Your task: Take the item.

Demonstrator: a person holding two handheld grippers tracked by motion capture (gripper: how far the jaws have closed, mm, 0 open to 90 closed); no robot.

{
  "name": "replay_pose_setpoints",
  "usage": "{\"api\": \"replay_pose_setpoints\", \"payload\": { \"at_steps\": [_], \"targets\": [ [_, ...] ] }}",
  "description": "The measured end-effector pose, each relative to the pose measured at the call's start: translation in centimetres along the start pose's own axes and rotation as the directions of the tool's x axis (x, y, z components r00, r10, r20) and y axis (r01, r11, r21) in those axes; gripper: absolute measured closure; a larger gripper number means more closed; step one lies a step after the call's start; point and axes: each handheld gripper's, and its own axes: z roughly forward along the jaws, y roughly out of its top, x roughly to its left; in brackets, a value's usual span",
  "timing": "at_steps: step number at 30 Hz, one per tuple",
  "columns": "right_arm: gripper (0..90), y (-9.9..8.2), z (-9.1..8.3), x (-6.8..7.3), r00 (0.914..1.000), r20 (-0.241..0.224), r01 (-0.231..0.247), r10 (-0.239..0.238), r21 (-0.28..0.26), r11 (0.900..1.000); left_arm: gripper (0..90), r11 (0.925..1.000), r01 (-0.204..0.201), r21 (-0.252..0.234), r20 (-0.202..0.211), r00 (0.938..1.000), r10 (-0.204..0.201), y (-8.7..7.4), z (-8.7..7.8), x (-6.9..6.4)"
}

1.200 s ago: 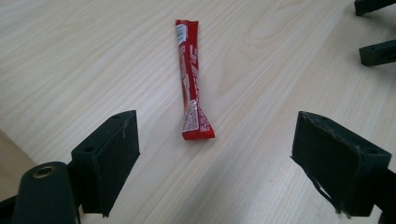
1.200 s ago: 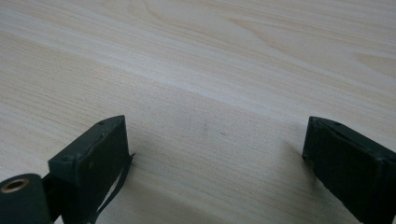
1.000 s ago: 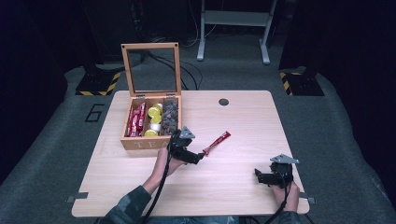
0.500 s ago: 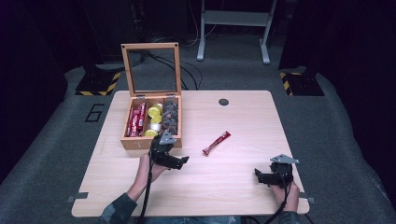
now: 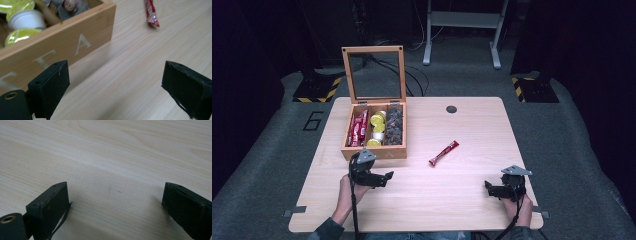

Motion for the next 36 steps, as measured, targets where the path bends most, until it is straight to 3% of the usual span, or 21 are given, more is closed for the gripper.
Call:
{"api": "replay_pose_setpoints", "payload": {
  "at_steps": [7,16,23,28,31,36],
  "targets": [
    [6.5,0.0,0.0,0.0,1.0000,0.001,0.000,0.000,0.000,1.0000,7.1,0.9980,0.063,0.002,-0.060,0.9962,-0.063,-3.1,-1.4,1.7],
    [6.5,0.0,0.0,0.0,1.0000,0.006,-0.002,0.002,-0.007,1.0000,4.8,0.9901,0.132,0.046,-0.129,0.9837,-0.125,-7.0,-2.3,3.2],
    [6.5,0.0,0.0,0.0,1.0000,0.007,-0.001,0.001,-0.005,1.0000,3.1,0.9855,0.165,0.038,-0.197,0.9680,-0.155,-9.1,-2.8,4.1],
    [6.4,0.0,0.0,0.0,1.0000,0.007,-0.002,0.003,-0.003,1.0000,2.5,0.9869,0.159,0.027,-0.265,0.9532,-0.146,-10.0,-2.9,4.4],
    [6.1,0.0,0.0,0.1,0.9999,0.010,-0.009,0.009,-0.004,1.0000,2.5,0.9868,0.159,0.027,-0.265,0.9529,-0.147,-10.1,-3.1,4.6],
    [5.9,0.0,0.0,0.1,0.9999,0.010,-0.010,0.009,0.004,0.9999,2.3,0.9886,0.147,0.036,-0.252,0.9586,-0.133,-10.2,-3.1,5.0]
  ]
}}
